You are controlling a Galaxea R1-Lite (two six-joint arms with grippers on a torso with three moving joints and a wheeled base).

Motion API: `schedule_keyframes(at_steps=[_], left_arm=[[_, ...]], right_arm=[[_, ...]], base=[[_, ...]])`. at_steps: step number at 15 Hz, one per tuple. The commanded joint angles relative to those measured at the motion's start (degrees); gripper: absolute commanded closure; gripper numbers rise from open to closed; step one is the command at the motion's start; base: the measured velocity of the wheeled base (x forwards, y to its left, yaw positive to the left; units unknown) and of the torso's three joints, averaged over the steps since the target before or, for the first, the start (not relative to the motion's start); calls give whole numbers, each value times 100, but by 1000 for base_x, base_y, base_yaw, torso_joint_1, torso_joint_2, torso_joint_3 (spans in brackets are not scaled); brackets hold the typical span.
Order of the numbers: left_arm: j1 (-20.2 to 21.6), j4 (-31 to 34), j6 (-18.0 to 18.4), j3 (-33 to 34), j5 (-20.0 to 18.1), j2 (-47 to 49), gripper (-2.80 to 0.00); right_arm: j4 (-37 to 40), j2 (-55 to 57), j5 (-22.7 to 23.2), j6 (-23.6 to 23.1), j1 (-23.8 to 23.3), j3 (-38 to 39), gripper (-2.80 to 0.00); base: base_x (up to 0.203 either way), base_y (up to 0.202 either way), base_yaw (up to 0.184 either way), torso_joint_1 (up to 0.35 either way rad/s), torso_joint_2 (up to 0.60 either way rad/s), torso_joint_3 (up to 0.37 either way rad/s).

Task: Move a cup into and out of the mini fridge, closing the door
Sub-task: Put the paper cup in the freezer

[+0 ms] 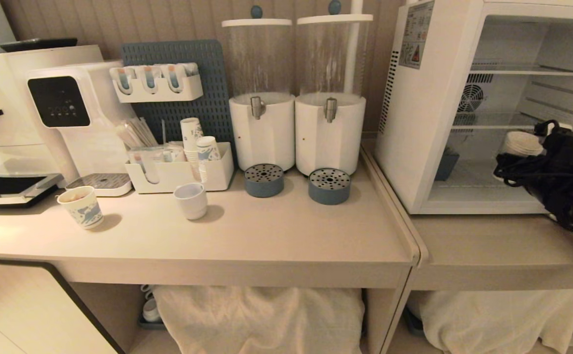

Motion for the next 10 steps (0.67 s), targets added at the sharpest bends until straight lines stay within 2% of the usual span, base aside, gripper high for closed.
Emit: schedule_keyframes(at_steps=[1, 4, 10], left_arm=[[4, -1, -5, 229, 1, -19, 0], [4, -10, -14, 229, 1, -19, 0], [4, -1, -14, 229, 1, -19, 0]], right_arm=[[-38, 398, 33, -8, -20, -143, 0], [-19, 629, 311, -14, -22, -370, 0], [159, 1335, 307, -118, -22, -1118, 0]], base=[[0, 0, 0, 0, 0, 0], [0, 0, 0, 0, 0, 0], [0, 0, 0, 0, 0, 0]])
